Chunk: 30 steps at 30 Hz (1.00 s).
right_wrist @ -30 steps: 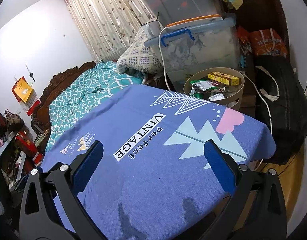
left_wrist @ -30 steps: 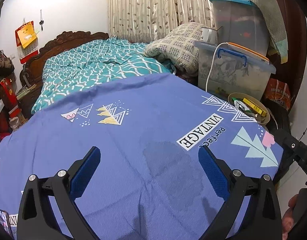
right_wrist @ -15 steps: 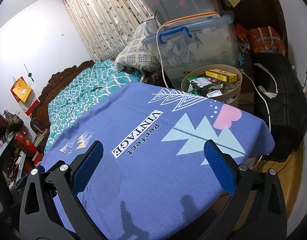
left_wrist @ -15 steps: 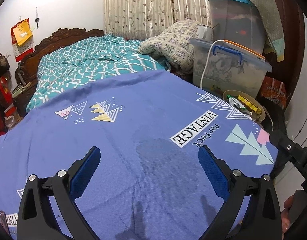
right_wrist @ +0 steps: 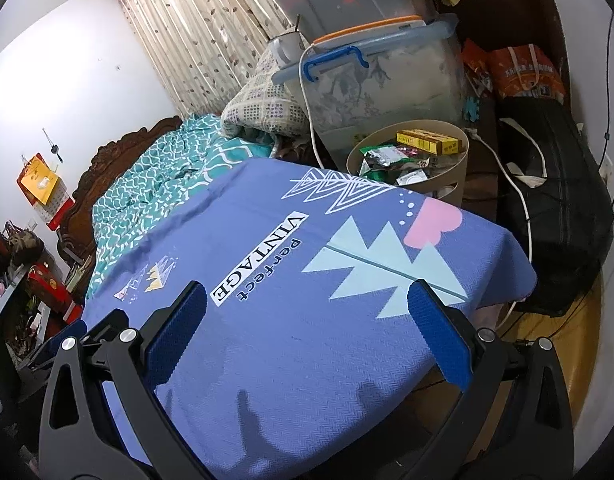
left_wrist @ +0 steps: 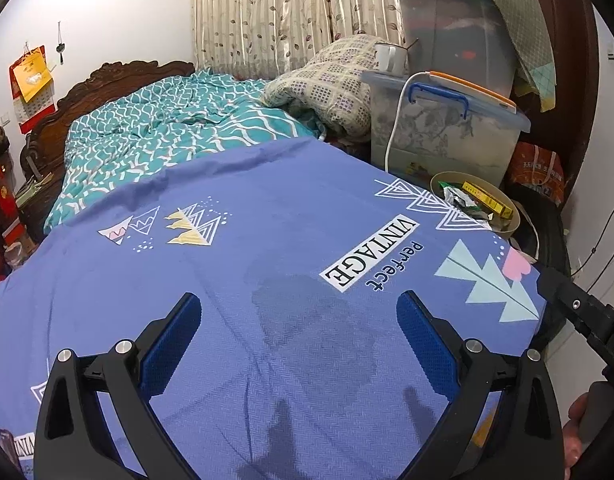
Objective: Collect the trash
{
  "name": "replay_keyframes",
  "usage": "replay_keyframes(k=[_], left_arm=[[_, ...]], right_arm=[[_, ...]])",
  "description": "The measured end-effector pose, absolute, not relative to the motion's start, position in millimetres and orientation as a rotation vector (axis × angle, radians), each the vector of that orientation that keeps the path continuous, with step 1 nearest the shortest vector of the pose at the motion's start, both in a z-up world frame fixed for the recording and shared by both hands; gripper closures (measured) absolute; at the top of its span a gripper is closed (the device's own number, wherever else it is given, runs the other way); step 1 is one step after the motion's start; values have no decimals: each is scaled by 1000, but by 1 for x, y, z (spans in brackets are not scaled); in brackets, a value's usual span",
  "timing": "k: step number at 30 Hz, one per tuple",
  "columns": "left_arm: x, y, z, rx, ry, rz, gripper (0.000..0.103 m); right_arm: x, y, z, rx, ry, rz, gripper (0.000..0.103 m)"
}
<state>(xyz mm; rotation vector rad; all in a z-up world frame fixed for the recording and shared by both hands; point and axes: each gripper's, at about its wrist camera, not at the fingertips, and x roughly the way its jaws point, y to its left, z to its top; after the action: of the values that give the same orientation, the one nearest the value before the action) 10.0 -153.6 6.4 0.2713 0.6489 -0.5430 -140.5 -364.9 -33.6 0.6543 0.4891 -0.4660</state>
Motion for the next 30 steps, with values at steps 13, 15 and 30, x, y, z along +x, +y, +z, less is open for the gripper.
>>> replay_keyframes(k=[13, 15, 30], left_arm=[[13, -152, 7, 273, 647, -510, 9], [14, -150, 7, 267, 651, -509, 9], [10, -151, 7, 273, 641, -553, 9]], right_arm=[[-138, -361, -31, 664, 489, -452, 3], [-138, -362, -32, 671, 491, -456, 3], [-133, -364, -39, 687, 522, -423, 4]])
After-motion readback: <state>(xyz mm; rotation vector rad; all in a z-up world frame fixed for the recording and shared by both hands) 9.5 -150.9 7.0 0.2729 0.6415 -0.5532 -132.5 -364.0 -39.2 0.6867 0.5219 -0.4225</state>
